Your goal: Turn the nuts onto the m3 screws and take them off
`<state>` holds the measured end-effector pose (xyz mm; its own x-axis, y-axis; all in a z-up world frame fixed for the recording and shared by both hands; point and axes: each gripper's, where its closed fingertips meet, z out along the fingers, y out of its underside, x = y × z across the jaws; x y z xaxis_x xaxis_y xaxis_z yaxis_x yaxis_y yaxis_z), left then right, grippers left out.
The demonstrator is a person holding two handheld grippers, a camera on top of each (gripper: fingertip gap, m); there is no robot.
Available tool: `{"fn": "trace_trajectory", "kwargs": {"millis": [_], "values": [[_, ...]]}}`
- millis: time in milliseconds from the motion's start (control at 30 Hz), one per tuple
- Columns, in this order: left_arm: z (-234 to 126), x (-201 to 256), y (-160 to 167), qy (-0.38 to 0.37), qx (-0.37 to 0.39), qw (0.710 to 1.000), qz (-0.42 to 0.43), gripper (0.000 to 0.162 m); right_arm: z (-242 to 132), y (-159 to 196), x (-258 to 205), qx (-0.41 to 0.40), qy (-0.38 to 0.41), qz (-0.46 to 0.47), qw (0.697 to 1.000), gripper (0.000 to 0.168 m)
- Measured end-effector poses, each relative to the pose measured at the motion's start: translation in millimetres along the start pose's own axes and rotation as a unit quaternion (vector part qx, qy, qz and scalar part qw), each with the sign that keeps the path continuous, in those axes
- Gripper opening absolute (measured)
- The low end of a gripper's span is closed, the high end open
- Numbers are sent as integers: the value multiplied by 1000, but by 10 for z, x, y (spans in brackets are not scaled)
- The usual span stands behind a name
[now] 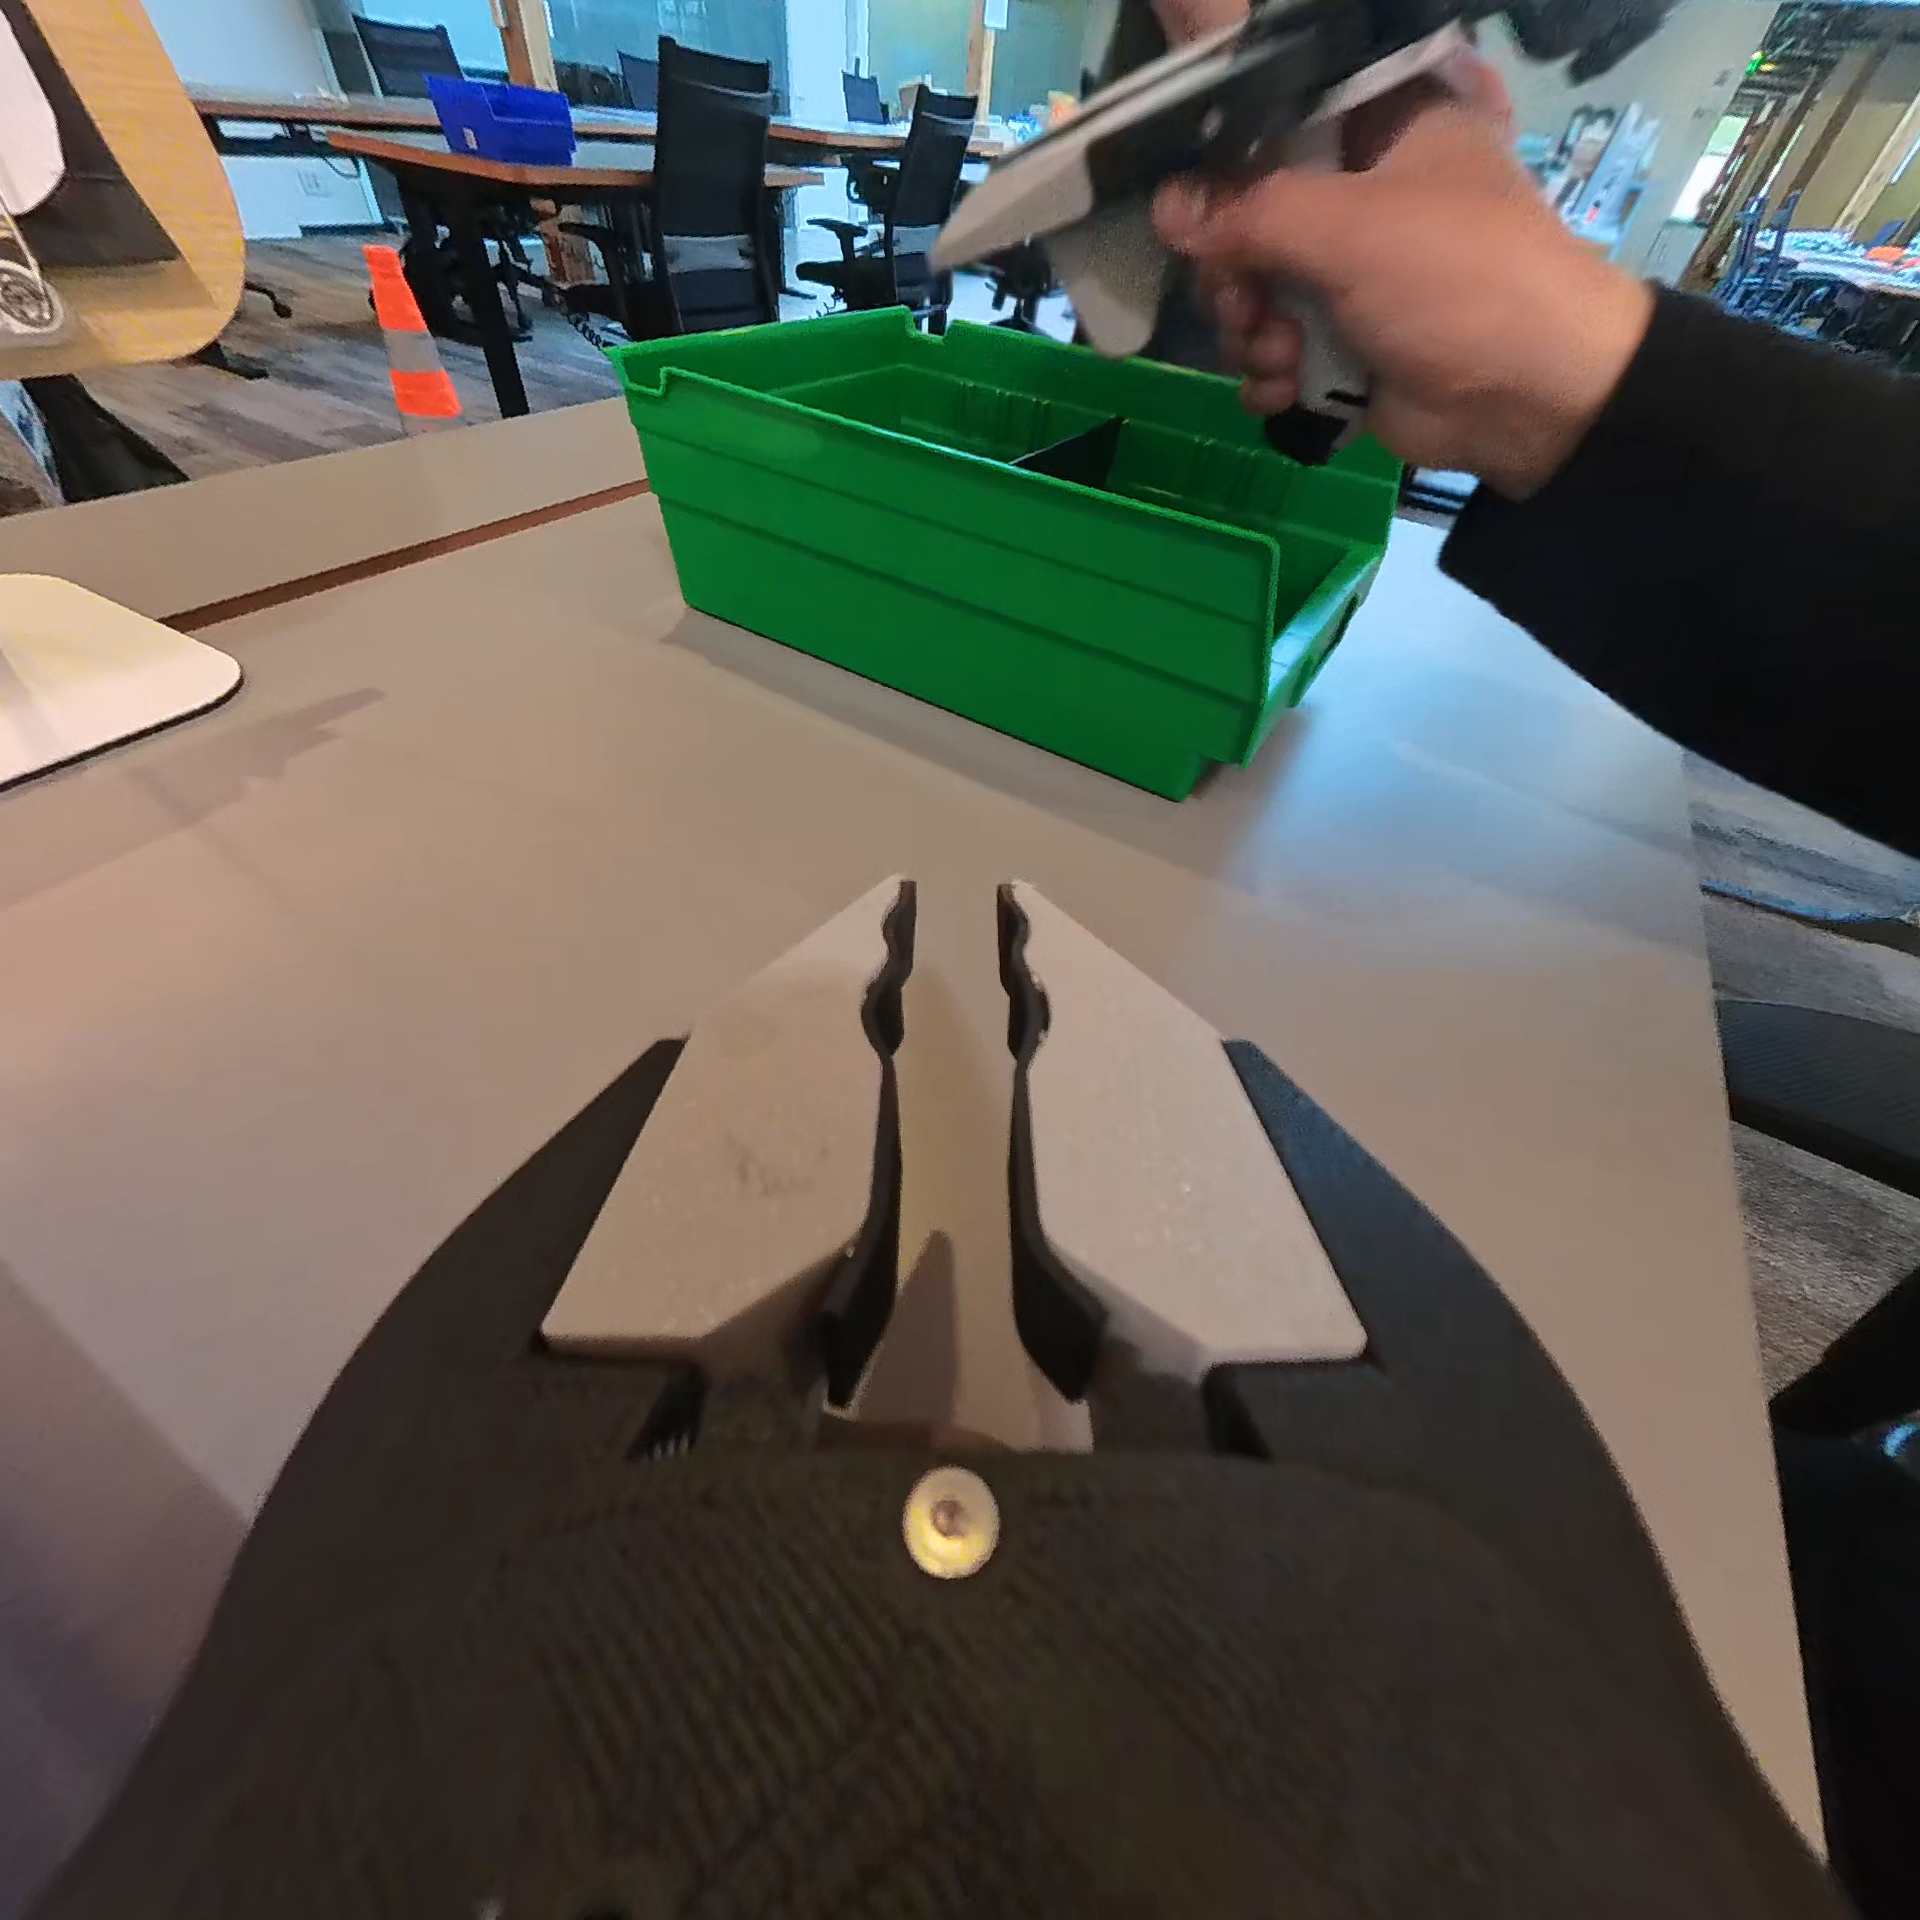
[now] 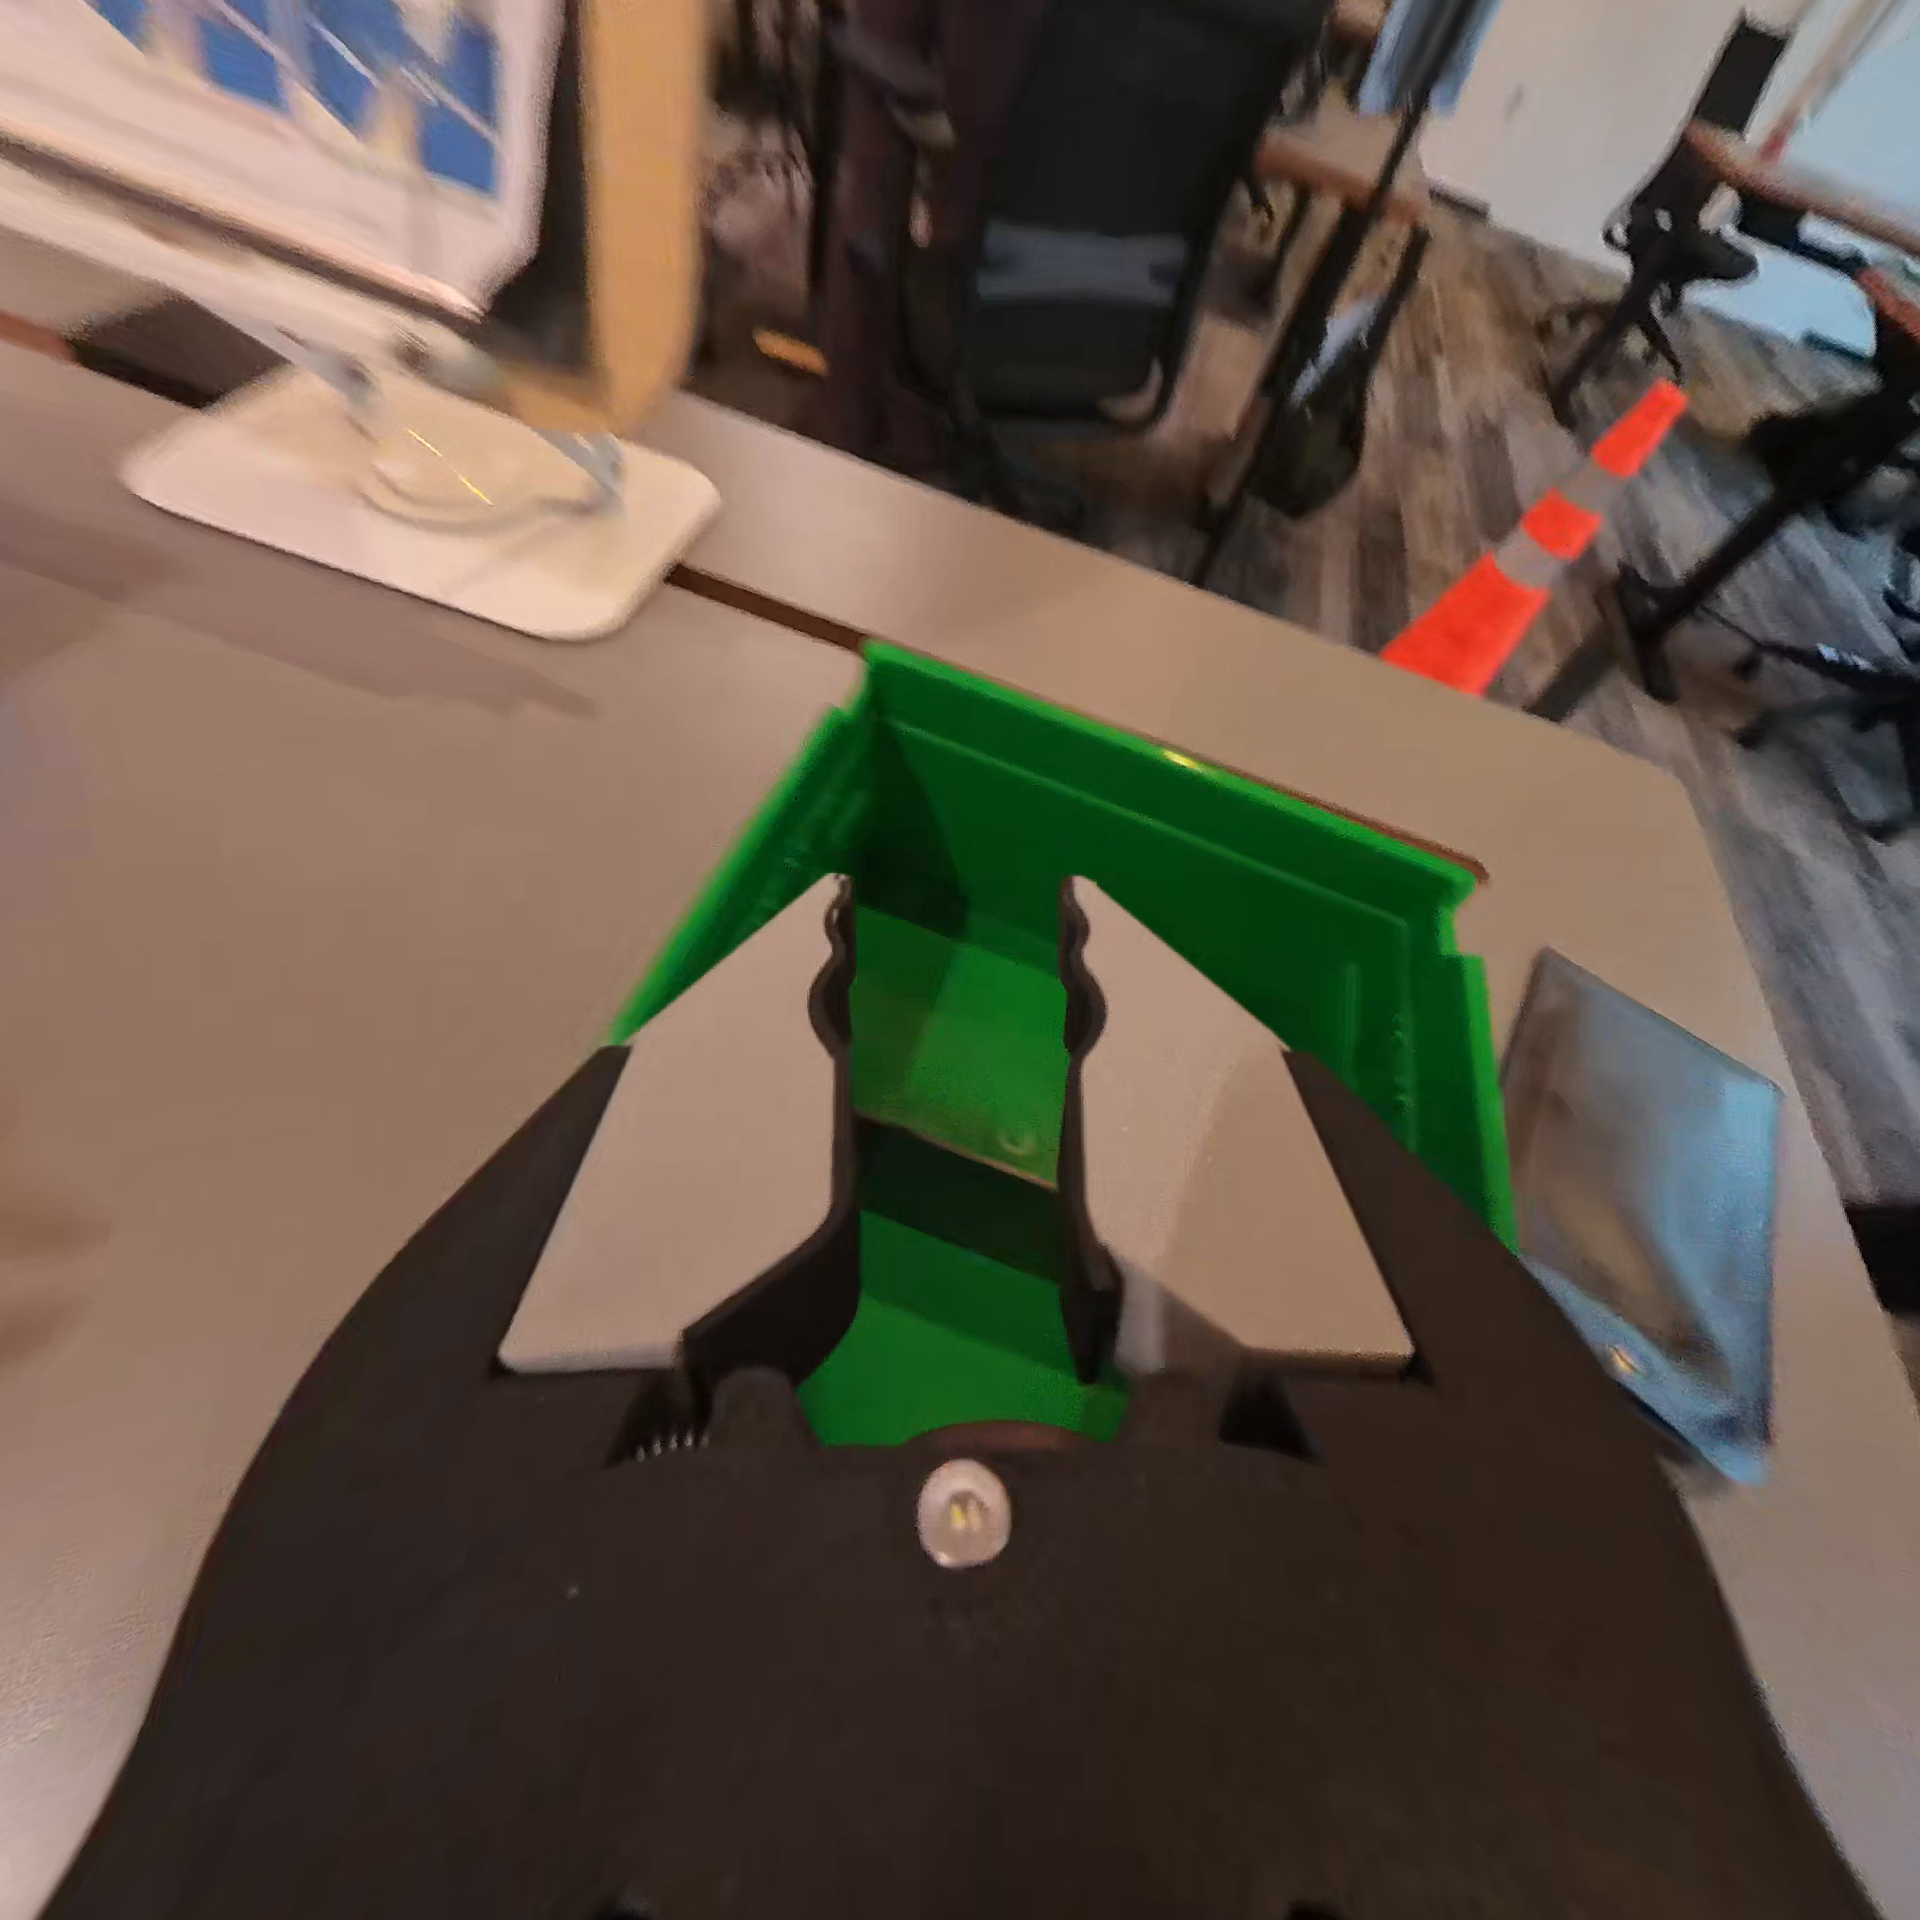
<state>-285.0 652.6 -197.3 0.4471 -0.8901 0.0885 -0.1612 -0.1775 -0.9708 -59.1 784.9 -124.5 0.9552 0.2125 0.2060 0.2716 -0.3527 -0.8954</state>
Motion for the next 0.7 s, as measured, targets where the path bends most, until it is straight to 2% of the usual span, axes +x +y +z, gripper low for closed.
{"fn": "trace_trajectory", "kwargs": {"millis": [100, 200, 233, 300, 367, 500, 533, 567, 633, 700], "values": [[15, 12, 17, -1, -6, 1000, 7, 13, -417, -376, -450, 98, -48, -9, 994, 38], [14, 13, 16, -4, -6, 1000, 12, 13, -903, -655, -1192, 192, -157, -2, 969, 38], [10, 9, 15, -6, -6, 1000, 12, 13, -1001, -638, -1486, 198, -204, -1, 959, 38], [-4, -13, 1, -11, -2, 1000, 14, 13, -987, -423, -2001, 161, -270, -9, 949, 38], [-7, -33, -7, -14, 2, 1000, 9, 13, -819, -174, -2336, 136, -288, -22, 948, 39], [-9, -37, -3, -16, 2, 1000, 8, 13, -576, 101, -2659, 183, -293, -47, 937, 26], [-15, -43, -11, -20, 6, 1000, 8, 13, -520, 140, -2631, 168, -272, -57, 946, 26], [-22, -45, -22, -21, 10, 1000, 6, 13, -541, 114, -2616, 165, -265, -72, 947, 38], [-24, -28, -36, -17, 16, 1000, 2, 13, -563, 61, -2468, 209, -226, -62, 949, 26], [-34, -18, -49, -19, 21, 1000, -6, 14, -536, 139, -2427, 189, -233, -49, 953, 30]]}}
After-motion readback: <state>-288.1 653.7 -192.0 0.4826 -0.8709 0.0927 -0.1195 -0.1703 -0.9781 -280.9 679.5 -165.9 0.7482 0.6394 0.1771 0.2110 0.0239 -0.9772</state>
